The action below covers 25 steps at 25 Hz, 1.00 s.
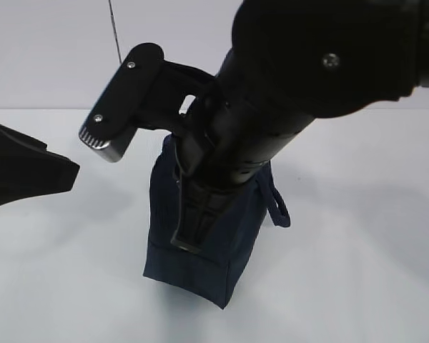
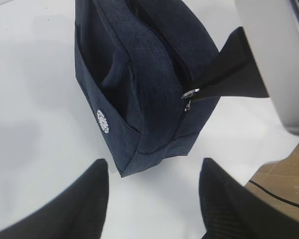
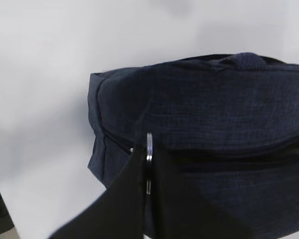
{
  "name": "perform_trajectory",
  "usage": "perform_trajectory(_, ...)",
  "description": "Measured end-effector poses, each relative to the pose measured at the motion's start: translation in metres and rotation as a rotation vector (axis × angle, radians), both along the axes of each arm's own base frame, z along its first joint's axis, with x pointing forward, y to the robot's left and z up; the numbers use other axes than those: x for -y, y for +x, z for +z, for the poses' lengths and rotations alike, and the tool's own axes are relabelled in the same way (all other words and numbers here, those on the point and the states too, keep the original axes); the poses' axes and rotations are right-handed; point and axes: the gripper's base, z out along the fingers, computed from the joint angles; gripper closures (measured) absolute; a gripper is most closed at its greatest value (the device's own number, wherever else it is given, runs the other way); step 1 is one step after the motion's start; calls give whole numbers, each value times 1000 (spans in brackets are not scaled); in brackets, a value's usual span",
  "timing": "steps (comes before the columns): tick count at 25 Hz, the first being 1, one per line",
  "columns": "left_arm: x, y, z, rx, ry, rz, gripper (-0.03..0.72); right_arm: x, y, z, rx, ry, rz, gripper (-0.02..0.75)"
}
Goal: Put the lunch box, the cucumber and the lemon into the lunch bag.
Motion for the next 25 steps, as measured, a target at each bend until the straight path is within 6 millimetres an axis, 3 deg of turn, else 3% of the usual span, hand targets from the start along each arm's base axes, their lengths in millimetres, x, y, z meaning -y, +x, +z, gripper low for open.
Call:
perform_trajectory(16,0,0,0,0,0,0,285,12,-3,-2,-38,-129,-27,717)
perform_trajectory(25,0,0,0,0,0,0,285,4,1,26,21,-59,18,717)
